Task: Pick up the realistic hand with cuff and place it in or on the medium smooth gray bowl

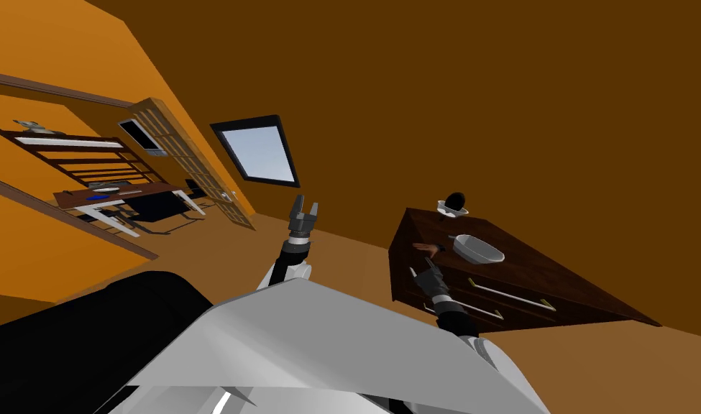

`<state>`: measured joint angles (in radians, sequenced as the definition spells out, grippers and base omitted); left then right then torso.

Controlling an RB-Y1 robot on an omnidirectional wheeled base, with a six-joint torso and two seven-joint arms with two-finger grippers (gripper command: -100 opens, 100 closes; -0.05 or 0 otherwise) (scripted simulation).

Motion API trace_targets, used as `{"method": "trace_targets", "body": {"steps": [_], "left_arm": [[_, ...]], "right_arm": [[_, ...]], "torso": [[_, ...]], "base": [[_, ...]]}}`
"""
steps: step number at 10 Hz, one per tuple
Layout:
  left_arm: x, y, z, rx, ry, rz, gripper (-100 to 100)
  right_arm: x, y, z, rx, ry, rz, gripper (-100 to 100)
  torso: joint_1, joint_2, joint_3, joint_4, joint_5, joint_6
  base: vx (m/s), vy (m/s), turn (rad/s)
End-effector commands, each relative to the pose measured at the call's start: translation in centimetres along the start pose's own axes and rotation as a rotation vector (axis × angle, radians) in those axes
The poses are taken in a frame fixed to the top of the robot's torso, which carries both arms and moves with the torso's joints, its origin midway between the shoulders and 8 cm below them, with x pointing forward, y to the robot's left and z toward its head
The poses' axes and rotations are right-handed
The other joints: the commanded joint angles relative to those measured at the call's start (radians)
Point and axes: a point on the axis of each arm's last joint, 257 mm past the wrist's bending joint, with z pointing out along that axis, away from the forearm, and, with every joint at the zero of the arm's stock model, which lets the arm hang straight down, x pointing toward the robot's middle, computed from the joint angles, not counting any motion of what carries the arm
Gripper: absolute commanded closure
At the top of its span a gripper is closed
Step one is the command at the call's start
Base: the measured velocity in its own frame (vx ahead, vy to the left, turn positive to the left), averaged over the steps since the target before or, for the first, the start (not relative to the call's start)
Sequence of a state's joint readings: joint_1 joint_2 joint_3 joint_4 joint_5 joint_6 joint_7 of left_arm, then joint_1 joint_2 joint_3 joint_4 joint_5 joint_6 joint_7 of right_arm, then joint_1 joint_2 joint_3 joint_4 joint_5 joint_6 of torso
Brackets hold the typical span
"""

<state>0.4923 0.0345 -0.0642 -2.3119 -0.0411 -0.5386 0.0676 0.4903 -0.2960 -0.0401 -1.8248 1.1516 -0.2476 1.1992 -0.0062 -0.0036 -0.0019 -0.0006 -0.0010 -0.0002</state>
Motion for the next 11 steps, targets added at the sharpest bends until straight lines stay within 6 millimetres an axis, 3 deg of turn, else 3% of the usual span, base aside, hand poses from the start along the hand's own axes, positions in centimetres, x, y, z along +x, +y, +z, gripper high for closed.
{"method": "trace_targets", "body": {"steps": [1,8,11], "left_arm": [[0.0,0.0,0.0,0.0,0.0,0.0,0],[0.0,0.0,0.0,0.0,0.0,0.0,0],[0.0,0.0,0.0,0.0,0.0,0.0,0]], "right_arm": [[0.4,0.2,0.1,-0.01,0.008,-0.057,-100],[3.5,0.5,1.1,-0.072,0.041,-0.427,-100],[3.8,0.0,1.4,-0.072,0.042,-0.476,-100]], "torso": [[0.0,0.0,0.0,0.0,0.0,0.0],[0.001,-0.001,-0.001,0.0,0.0,0.0],[0.002,-0.003,-0.002,-0.001,0.0,0.0]], "base": [[0.043,-0.074,0.042],[0.049,-0.071,0.075],[0.061,-0.058,0.049]]}}
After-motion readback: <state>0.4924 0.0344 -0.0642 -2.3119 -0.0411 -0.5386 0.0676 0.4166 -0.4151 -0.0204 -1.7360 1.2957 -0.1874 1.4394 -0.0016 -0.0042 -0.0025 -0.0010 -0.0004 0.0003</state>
